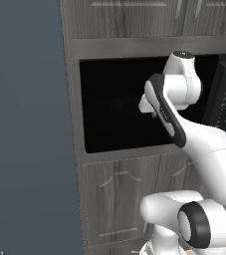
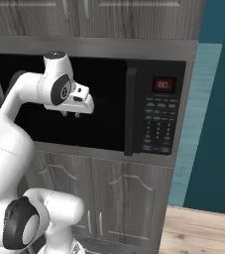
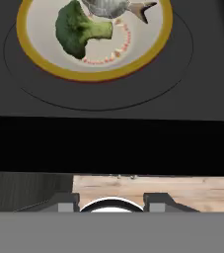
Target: The microwave is finished heating the fish and broccoli. Take the bowl containing the food and place it on the dining counter.
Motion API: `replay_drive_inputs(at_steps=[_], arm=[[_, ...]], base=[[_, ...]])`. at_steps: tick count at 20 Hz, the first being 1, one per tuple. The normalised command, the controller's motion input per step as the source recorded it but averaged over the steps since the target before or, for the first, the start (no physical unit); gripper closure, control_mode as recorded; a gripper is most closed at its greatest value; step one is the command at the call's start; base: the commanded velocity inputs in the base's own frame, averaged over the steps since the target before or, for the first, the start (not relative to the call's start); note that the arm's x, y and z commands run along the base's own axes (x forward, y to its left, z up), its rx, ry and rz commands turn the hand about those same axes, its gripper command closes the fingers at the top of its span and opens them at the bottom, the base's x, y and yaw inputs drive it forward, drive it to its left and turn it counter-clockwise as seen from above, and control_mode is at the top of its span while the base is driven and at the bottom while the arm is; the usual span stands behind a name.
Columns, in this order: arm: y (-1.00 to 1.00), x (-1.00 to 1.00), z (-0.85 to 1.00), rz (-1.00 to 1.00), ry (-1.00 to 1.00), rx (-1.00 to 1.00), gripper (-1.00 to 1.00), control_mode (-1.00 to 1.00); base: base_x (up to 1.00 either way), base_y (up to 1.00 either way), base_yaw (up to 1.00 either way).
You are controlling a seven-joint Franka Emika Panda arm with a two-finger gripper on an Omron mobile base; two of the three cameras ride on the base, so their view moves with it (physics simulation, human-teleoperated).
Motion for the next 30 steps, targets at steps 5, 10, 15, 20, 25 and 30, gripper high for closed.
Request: replay_drive_inputs(at_steps=[5, 10, 15, 20, 25, 30], arm=[[0.03, -0.44, -0.03, 0.0, -0.01, -0.07, -1.0, -1.0], [0.04, -0.8, -0.01, 0.0, -0.14, -0.09, -1.0, -1.0], [0.0, -0.73, 0.0, 0.0, -0.26, -0.02, -1.0, -1.0], [0.0, 0.0, 0.0, 0.0, 0.0, 0.0, -1.0, 1.0], [0.0, 0.0, 0.0, 0.0, 0.0, 0.0, -1.0, 1.0], [0.0, 0.0, 0.0, 0.0, 0.0, 0.0, -1.0, 1.0]], base=[[0.0, 0.0, 0.0], [0.0, 0.0, 0.0], [0.0, 0.0, 0.0], [-0.38, -0.3, 0.0], [-0.78, -0.49, 0.0], [-0.51, -0.27, 0.0]])
